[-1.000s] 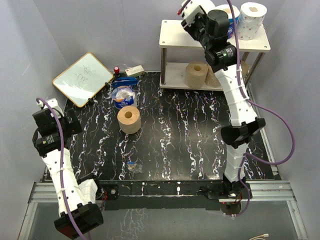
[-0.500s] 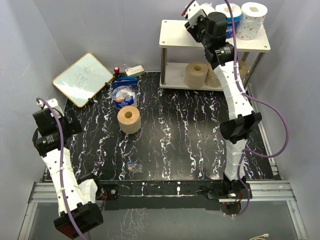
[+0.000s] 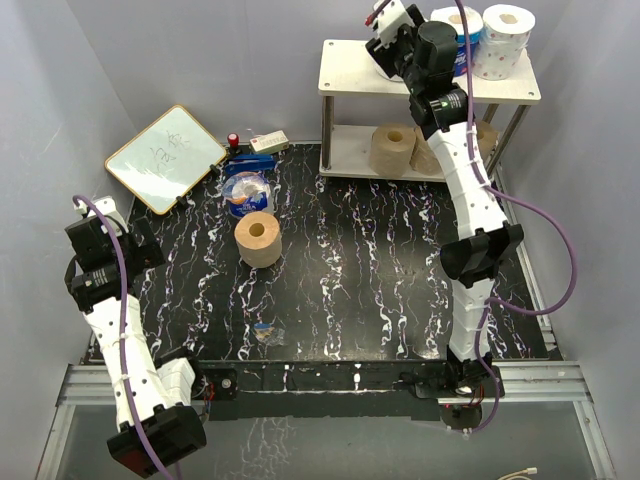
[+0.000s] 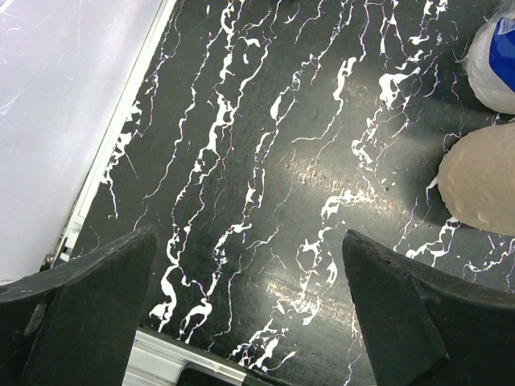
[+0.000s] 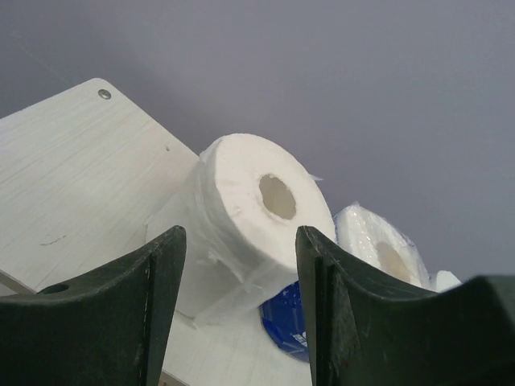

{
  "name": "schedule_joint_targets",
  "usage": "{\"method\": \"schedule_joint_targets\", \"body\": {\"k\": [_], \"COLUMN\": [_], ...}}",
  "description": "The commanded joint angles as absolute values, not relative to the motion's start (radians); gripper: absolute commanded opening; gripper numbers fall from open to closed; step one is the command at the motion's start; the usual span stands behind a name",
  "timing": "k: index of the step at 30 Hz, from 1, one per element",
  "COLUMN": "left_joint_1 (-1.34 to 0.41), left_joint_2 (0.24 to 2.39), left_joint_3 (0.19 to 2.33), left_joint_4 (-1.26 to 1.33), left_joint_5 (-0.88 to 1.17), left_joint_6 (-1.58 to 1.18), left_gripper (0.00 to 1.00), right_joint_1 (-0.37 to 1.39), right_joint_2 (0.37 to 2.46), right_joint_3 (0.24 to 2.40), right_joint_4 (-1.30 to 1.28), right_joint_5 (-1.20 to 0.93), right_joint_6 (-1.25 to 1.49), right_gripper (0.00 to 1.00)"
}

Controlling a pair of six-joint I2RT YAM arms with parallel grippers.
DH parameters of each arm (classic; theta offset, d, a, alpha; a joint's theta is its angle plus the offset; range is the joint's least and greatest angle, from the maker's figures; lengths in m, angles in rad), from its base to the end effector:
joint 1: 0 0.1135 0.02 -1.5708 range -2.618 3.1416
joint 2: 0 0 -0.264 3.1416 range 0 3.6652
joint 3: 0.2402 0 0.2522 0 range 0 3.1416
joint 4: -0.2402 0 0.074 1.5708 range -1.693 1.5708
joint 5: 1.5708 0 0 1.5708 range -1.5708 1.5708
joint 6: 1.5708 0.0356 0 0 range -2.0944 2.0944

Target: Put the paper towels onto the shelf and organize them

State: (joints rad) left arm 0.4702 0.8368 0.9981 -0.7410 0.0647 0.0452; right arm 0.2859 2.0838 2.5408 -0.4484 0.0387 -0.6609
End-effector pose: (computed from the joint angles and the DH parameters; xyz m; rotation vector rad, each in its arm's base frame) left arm 0.1499 0.0736 0.3481 -0.4182 2.1171 0.2297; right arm 0.4345 0.1263 0.5064 -0.6890 1.4123 -0.3253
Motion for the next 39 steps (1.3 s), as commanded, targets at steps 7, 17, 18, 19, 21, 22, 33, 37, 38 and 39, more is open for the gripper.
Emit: {"method": "schedule_joint_targets", "body": {"k": [7,17,18,19,21,22,33,37,38,39], "left_joint_1": [0.478,0.478,0.478,0.478,0.479,0.478,0.479,0.479,0.479,0.48], "left_joint_2": [0.835,0.826,0.829,0.832,0.839,0.842,0.834,0.834,0.834,0.835], "left_joint_3": [0.996,0.995,0.994,0.994,0.994,0.994,0.994,0.994,0.994,0.994], "left_joint_4": [-0.741,-0.74,-0.739,-0.739,-0.739,-0.74,-0.738,-0.738,-0.738,-0.738], "left_joint_5": [0.073,0.061,0.061,0.061,0.059,0.057,0.06,0.061,0.06,0.06], "left_joint_6": [0.051,0.047,0.048,0.048,0.049,0.049,0.049,0.048,0.049,0.049], "left_gripper": [0.98,0.98,0.98,0.98,0.98,0.98,0.98,0.98,0.98,0.98], "right_joint_1": [0.288,0.747,0.755,0.762,0.776,0.787,0.824,0.836,0.84,0.846], "right_joint_2": [2.005,1.783,1.76,1.75,1.763,1.774,1.903,1.955,1.967,1.979], "right_joint_3": [2.527,1.994,1.872,1.784,1.698,1.676,1.78,1.847,1.857,1.864], "right_joint_4": [-0.279,-0.806,-0.775,-0.747,-0.731,-0.723,-0.614,-0.641,-0.643,-0.642], "right_joint_5": [0.075,-0.074,-0.112,-0.151,-0.227,-0.253,-0.507,-0.631,-0.641,-0.642], "right_joint_6": [-0.658,-0.867,-0.858,-0.841,-0.809,-0.788,-0.706,-0.716,-0.718,-0.719], "right_gripper": [0.73,0.98,0.99,0.99,0.98,0.98,0.97,0.98,0.97,0.97]}}
